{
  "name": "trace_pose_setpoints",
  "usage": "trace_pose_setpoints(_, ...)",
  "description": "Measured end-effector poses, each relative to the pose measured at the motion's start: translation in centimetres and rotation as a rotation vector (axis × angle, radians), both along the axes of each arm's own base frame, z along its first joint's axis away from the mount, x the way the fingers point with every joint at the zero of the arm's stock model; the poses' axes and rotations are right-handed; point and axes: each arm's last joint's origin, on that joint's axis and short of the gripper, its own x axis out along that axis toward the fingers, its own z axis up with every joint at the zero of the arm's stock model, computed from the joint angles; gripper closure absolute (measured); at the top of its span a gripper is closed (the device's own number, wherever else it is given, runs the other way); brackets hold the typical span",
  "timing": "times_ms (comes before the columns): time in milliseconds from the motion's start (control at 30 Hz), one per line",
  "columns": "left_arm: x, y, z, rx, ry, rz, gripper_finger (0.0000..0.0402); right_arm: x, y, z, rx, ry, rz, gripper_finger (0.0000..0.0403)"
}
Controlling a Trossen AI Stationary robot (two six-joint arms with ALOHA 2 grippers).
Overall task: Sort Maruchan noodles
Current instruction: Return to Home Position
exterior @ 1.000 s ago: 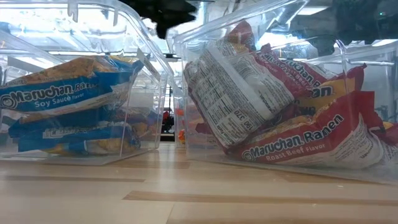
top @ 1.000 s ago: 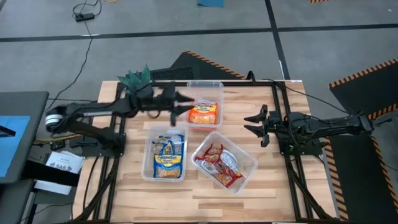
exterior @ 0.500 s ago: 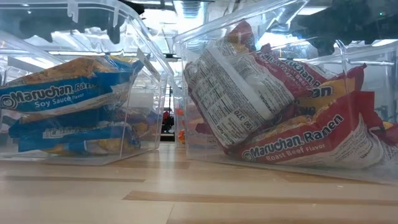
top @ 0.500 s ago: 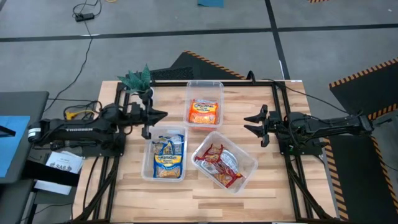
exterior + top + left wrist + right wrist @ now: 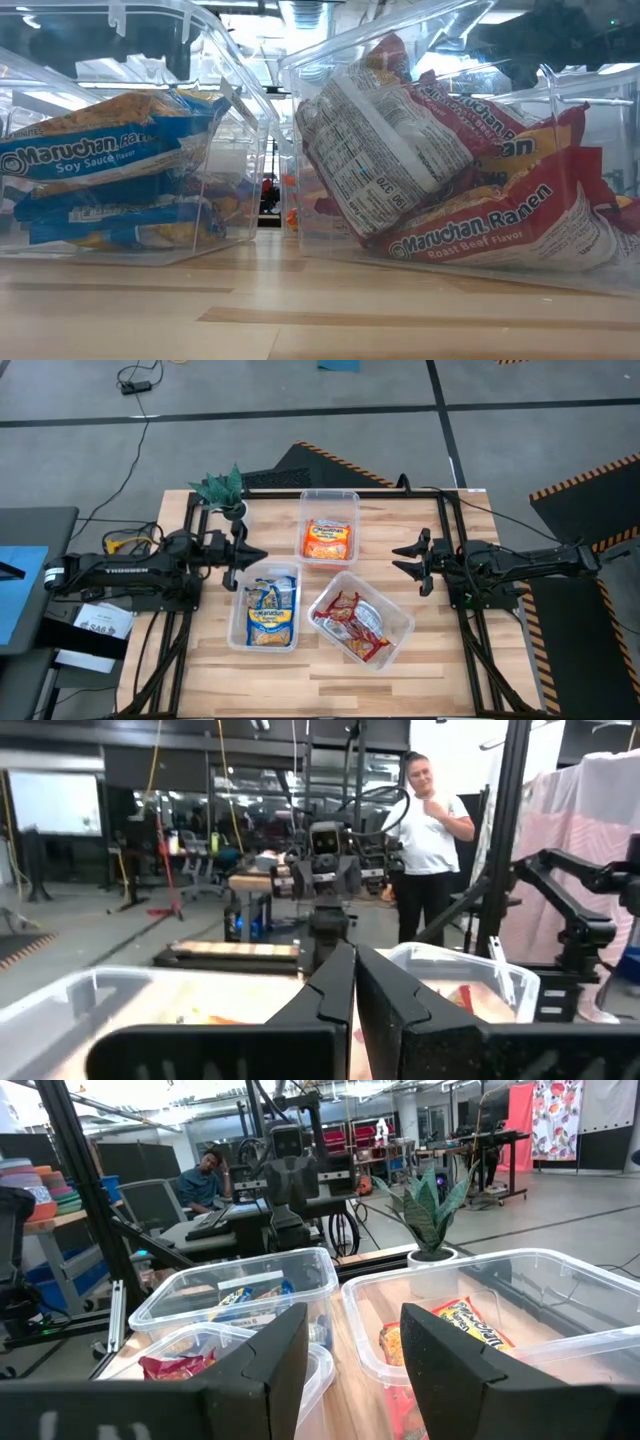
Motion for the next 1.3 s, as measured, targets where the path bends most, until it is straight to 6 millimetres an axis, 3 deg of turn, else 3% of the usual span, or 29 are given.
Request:
trace_pose_setpoints(567, -1.9, -0.6, 0.7, -0.062, -0.029, -0.064, 0.0401, 0.0, 0.0, -0.1, 0.016, 0.009, 0.001, 0.0221)
trace_pose_setpoints(700, -1.9, -1.4, 0.8, -0.053, -0.039, -0.115, 0.0401, 0.0, 0.0, 0.0, 0.022, 0.001, 0.002, 0.0221)
trace_pose_setpoints(1067, -1.7, -3.8, 0.8, -0.014, -0.050, -0.023, 0.0401, 0.0, 0.0, 0.0, 0.034, -0.005, 0.003, 0.0221)
trace_pose_setpoints(1300, -1.9, -4.1, 0.4, 0.025, 0.005, -0.069, 0.0401, 0.0, 0.0, 0.0, 0.035, -0.005, 0.003, 0.0221)
